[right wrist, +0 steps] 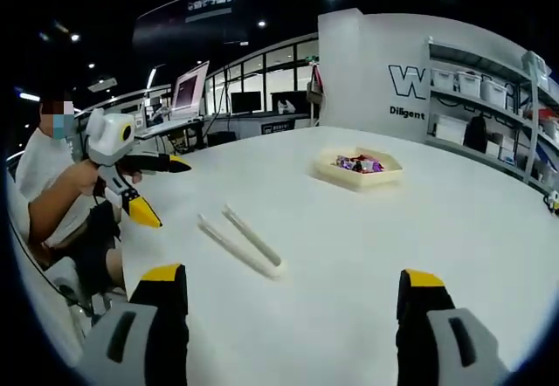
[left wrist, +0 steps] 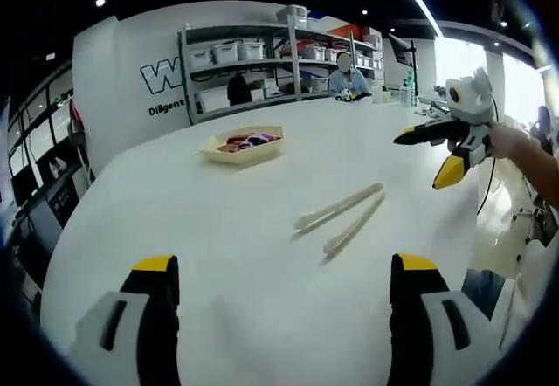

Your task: Place the target food into the container with the food tongs after gripping and lifting it, then release it inside without dropping or visibly crushing the food.

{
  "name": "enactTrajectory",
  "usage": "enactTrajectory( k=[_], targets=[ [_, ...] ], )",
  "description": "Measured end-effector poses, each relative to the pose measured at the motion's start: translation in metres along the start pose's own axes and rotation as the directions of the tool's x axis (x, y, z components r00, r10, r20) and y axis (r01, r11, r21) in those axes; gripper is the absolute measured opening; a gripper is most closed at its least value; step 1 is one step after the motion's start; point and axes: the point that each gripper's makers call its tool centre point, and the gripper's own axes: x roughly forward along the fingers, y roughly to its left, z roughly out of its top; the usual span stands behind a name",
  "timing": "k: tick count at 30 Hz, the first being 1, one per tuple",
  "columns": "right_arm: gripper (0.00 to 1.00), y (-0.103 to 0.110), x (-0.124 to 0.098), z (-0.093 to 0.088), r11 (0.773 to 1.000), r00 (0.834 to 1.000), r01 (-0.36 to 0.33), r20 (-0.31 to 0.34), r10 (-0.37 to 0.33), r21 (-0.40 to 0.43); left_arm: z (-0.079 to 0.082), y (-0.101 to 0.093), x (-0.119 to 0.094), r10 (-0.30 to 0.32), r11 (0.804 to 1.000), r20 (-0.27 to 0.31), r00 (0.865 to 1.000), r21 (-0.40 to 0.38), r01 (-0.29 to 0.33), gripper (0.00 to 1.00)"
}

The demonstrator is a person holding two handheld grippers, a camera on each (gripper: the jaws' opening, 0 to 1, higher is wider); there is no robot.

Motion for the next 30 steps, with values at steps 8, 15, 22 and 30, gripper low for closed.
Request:
enactTrajectory(
  k=[8,15,22,30],
  targets=[
    [0.99,0.0016,-0.001,-0.0013,1.0,1.0,0.0,-0.007,0.0,-0.002,0.0002,0.0004,-0.0011,0.003,1.0,-0.003,1.0,0.011,-0.003,0.99],
    [0.99,-0.0009,-0.0027,0.0016,1.0,1.0,0.006,-0.004,-0.006,-0.005,0.0005,-0.0001,-0.001,0.004,1.0,-0.008,1.0,0.014,-0.004,0.99],
    [0.99,-0.0019,-0.0052,0.0033,1.0,1.0,0.008,0.006,-0.008,0.003,0.0034,-0.001,-0.0013,0.01,1.0,-0.007,1.0,0.026,-0.01,0.99],
    [0.99,-0.0008,-0.0088,0.0078,1.0,1.0,-0.006,0.024,0.005,0.023,0.0036,-0.0011,-0.0011,0.008,1.0,-0.014,1.0,0.028,-0.007,0.99]
  ],
)
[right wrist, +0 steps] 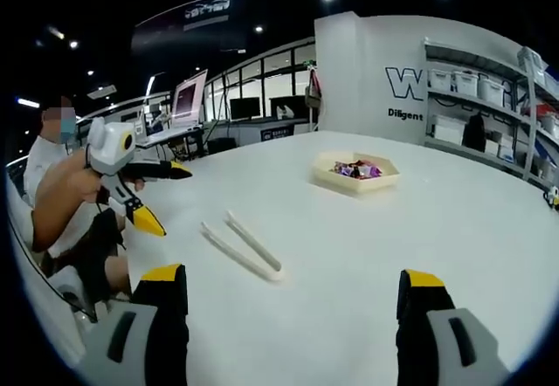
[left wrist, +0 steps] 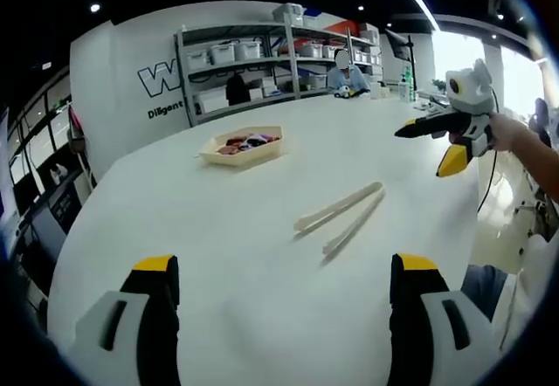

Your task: Place the target food into the container with the food tongs after gripping and lifting it, then release it inside without dropping or visibly crushing the food.

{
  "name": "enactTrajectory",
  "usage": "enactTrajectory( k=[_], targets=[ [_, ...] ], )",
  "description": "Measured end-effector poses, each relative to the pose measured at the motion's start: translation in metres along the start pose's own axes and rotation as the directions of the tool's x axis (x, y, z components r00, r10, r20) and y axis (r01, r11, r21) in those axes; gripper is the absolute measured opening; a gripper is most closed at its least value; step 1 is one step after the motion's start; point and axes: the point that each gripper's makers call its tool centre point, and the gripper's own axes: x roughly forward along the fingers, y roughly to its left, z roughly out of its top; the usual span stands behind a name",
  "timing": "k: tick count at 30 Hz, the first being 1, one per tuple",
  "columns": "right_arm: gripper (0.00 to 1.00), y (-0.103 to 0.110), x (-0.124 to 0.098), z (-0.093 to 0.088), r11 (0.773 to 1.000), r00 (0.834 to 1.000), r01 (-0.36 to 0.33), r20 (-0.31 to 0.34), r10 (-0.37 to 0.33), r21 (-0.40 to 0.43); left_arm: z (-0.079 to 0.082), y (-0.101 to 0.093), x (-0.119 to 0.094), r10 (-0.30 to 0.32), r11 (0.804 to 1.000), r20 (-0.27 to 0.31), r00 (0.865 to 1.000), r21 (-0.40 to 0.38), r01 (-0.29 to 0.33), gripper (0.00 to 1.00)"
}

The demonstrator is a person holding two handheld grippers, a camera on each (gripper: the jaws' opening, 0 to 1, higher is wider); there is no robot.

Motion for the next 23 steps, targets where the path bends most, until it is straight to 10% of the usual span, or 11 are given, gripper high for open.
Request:
enactTrajectory(
  k=[23],
  targets=[
    [0.99,0.0045,0.002,-0.0062,1.0,1.0,0.004,-0.029,-0.004,-0.021,-0.0022,0.0037,-0.002,0.008,1.0,-0.013,1.0,0.018,-0.008,0.99]
  ],
)
